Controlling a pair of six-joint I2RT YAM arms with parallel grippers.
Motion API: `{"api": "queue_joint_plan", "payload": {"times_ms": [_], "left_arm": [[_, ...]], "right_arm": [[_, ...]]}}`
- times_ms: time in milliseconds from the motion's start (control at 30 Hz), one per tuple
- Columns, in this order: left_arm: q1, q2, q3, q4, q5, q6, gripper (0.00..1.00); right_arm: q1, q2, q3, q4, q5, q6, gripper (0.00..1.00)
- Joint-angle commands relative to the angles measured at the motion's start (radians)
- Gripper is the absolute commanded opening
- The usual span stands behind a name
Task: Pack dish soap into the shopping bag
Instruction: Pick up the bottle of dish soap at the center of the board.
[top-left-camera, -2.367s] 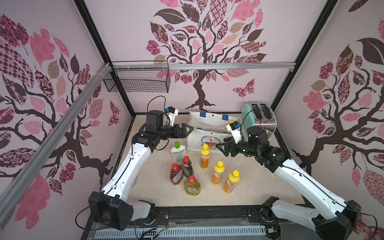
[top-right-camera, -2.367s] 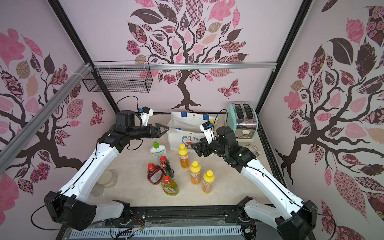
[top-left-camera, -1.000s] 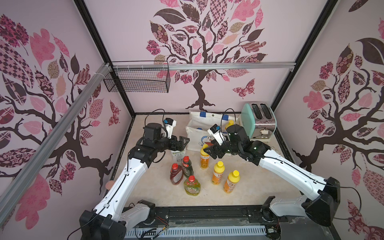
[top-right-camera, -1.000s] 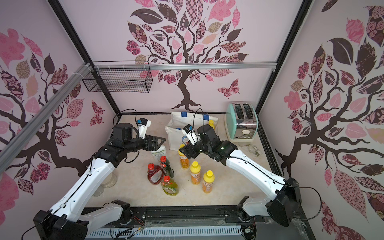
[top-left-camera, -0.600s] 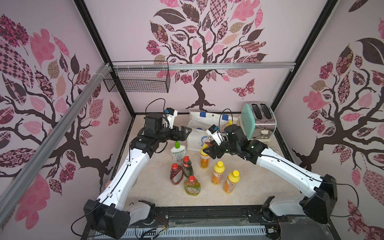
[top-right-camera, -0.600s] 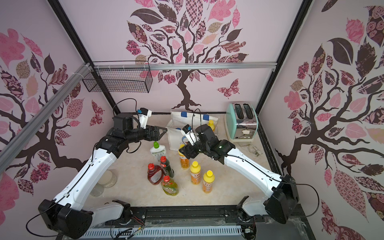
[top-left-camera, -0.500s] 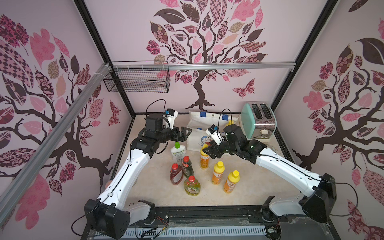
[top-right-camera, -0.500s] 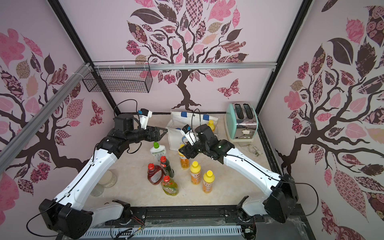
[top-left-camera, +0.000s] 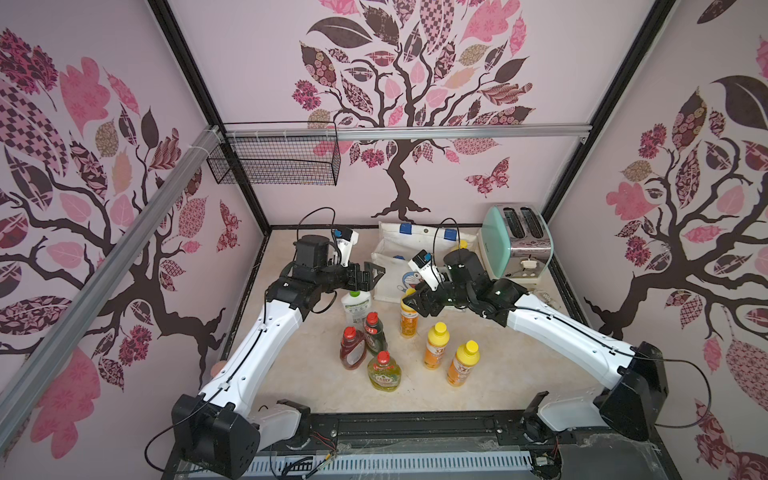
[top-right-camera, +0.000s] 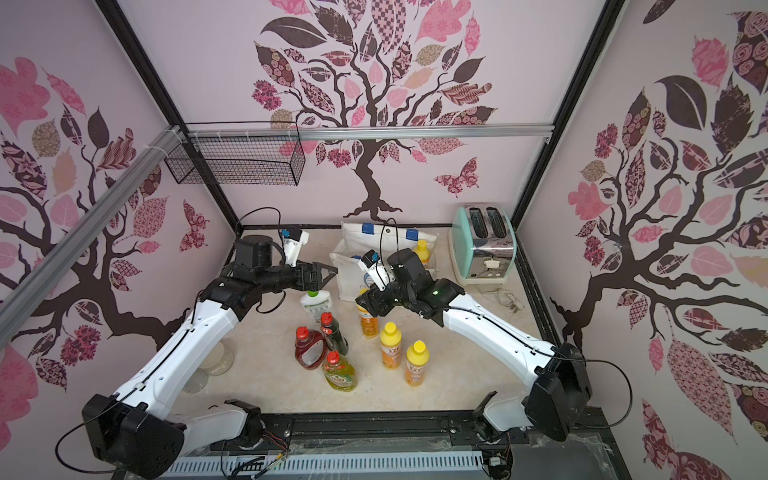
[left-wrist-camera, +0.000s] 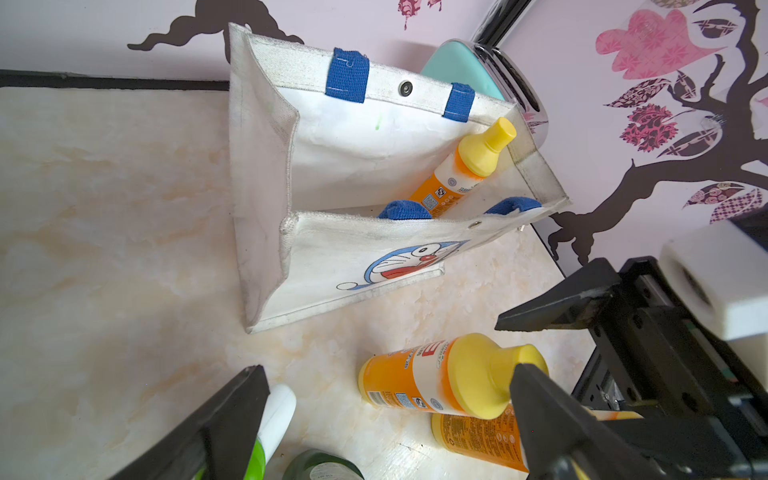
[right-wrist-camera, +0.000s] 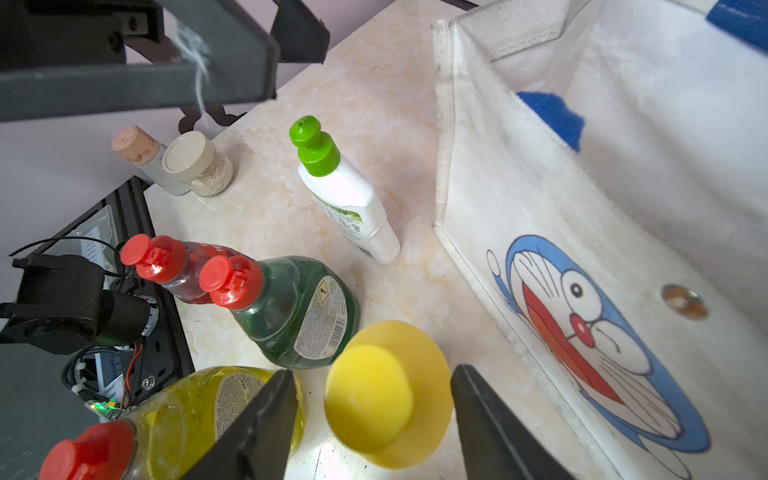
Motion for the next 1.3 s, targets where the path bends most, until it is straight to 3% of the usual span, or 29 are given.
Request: {"api": "queue_joint_plan", "payload": {"times_ms": [0,767,1267], "left_arm": [[0.001,0.003,-0.008,0.038,0.036,-0.008,0.97],[0.001,-0.013,-0.003,0.024,0.02,0.004,0.97],[-0.003,-0.011,-0.003,0.024,0.025,0.005,0.97]], "right_arm": [[0.005,-0.002,-0.009,0.009,-0.018,-0.011,0.63],[0.006,0.023,-0.02,0.036,-0.025,-0.016,0.52],[0.006,0.046,-0.01,0.028,-0.015,-0.025,0.3]]}}
